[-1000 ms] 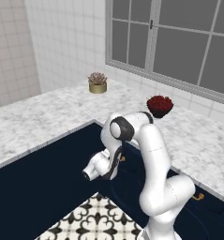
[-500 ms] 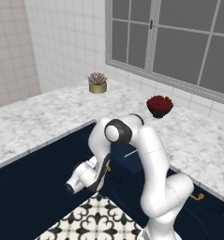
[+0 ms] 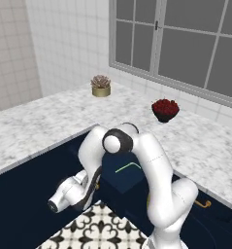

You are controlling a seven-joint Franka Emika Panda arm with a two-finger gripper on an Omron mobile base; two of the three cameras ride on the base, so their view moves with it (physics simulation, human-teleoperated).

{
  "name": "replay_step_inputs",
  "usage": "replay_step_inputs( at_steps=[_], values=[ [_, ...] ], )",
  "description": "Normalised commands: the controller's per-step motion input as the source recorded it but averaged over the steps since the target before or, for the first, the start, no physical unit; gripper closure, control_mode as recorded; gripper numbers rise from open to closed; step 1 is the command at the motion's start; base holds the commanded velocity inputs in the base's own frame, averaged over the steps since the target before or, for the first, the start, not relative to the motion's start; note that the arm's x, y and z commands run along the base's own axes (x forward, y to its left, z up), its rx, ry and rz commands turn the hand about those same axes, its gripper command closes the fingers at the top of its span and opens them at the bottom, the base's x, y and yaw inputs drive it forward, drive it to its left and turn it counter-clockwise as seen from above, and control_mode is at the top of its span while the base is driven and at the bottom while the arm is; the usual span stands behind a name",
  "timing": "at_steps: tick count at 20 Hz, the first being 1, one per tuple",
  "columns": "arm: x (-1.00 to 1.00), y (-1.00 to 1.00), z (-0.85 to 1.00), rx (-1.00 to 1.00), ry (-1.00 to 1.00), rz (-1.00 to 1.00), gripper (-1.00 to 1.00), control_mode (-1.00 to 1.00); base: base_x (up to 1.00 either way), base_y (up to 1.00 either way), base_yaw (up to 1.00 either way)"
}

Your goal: Take a straw from the drawer in front and place it inside the glass cup on the dining counter.

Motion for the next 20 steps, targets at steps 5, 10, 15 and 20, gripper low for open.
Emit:
replay_step_inputs(
  at_steps=[5, 10, 15, 20],
  values=[
    [-0.40, 0.86, 0.05, 0.03, 0.02, 0.03, -1.00, -1.00, 0.00, 0.00, 0.00],
    [-0.46, 0.16, 0.90, 0.11, -0.06, 0.00, -1.00, -1.00, 0.00, 0.00, 0.00],
    [-0.35, 0.23, 0.95, 0.20, 0.06, 0.00, -1.00, -1.00, 0.00, 0.00, 0.00],
    [-0.14, 0.36, 0.41, 0.25, 0.41, 0.00, -1.00, -1.00, 0.00, 0.00, 0.00]
  ],
)
